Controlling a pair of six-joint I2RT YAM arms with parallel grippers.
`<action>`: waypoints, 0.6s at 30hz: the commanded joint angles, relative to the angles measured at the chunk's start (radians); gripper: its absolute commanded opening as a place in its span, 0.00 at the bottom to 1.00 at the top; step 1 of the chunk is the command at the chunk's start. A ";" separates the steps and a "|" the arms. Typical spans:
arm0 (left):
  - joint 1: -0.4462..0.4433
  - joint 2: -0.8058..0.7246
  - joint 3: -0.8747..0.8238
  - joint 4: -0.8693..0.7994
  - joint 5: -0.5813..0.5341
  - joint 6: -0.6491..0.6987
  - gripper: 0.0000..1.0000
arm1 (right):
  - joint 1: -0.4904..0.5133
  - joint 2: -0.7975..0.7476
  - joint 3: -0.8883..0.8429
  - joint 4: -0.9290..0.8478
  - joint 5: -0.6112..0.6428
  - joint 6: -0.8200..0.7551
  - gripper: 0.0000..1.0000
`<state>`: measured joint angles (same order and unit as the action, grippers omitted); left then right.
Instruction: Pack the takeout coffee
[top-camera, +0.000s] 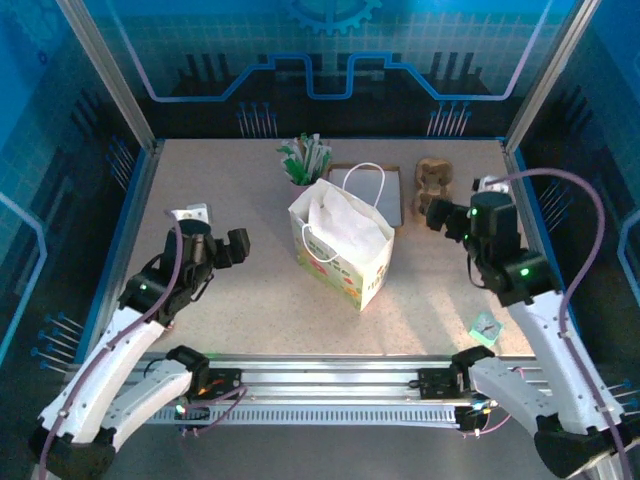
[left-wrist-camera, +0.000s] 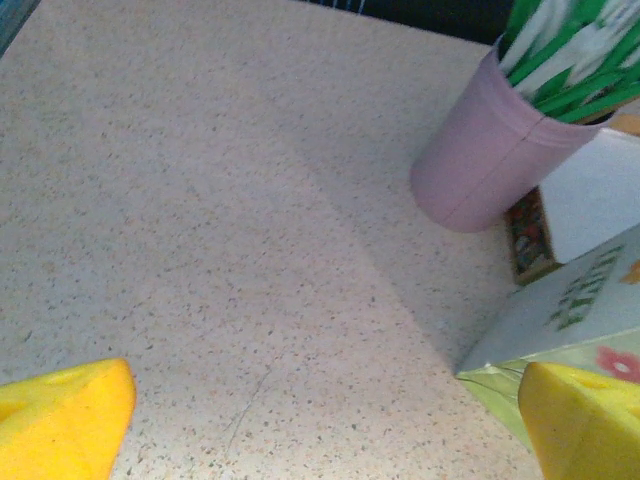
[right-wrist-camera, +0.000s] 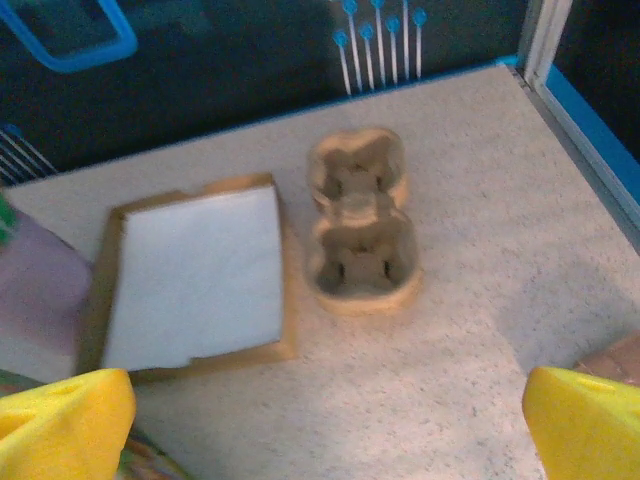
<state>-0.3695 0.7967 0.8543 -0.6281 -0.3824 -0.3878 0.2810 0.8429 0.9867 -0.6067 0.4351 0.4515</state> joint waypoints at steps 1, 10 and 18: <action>0.004 0.025 0.010 -0.004 -0.063 -0.042 0.99 | -0.026 -0.097 -0.240 0.393 0.107 -0.083 1.00; 0.043 0.089 -0.030 0.134 -0.129 0.016 0.99 | -0.072 0.030 -0.497 0.843 0.268 -0.340 1.00; 0.112 0.104 -0.149 0.300 -0.132 0.085 0.99 | -0.136 0.231 -0.600 1.080 0.154 -0.284 1.00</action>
<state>-0.2863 0.8925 0.7361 -0.4232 -0.4892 -0.3504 0.1680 1.0302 0.4026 0.2951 0.6132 0.1562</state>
